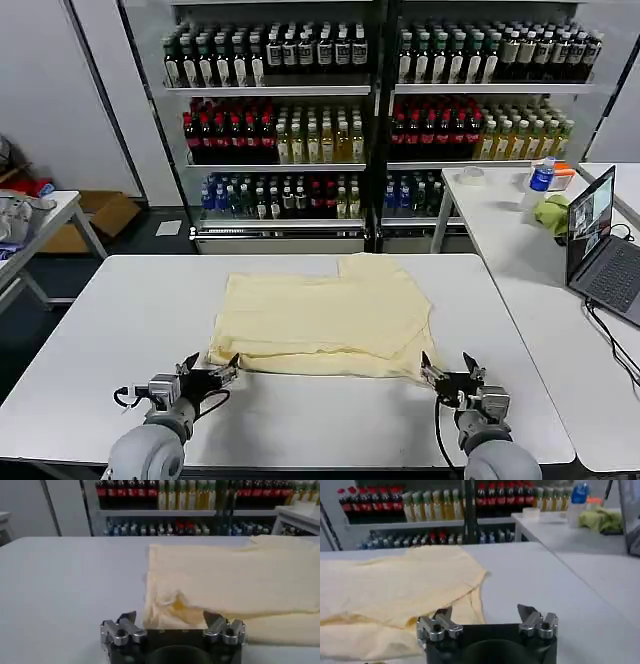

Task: Fold and organize the clothes.

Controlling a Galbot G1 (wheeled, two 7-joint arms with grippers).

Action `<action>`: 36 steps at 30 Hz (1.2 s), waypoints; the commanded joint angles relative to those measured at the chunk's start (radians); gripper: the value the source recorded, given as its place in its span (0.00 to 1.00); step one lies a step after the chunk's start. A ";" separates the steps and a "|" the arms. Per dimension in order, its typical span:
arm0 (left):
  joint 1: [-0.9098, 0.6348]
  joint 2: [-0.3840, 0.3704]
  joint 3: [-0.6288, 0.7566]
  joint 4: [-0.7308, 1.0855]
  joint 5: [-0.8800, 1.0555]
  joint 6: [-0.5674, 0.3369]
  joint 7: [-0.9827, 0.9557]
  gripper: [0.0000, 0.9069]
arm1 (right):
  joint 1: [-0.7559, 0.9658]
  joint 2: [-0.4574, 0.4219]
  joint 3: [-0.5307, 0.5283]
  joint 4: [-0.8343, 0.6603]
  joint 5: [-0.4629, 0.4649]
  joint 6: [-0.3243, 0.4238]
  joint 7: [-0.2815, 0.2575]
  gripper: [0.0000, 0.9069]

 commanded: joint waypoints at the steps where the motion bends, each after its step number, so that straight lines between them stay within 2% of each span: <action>1: -0.039 -0.002 0.007 0.048 -0.013 -0.011 -0.001 0.03 | 0.022 0.006 -0.026 -0.045 0.038 -0.020 0.006 0.00; 13: -0.018 -0.001 0.012 0.038 -0.027 -0.007 0.012 0.01 | 0.011 0.000 -0.031 -0.034 0.038 -0.012 0.004 0.00; 23: 0.028 0.006 -0.001 -0.009 -0.054 -0.004 0.011 0.01 | -0.076 -0.011 -0.017 0.076 0.017 -0.006 0.004 0.00; 28: 0.079 0.004 -0.011 -0.064 -0.061 -0.002 0.008 0.01 | -0.138 -0.014 0.004 0.134 0.004 -0.004 0.005 0.00; 36: 0.255 0.011 -0.064 -0.228 -0.060 0.000 0.005 0.01 | -0.297 -0.030 0.063 0.259 -0.041 0.002 -0.002 0.00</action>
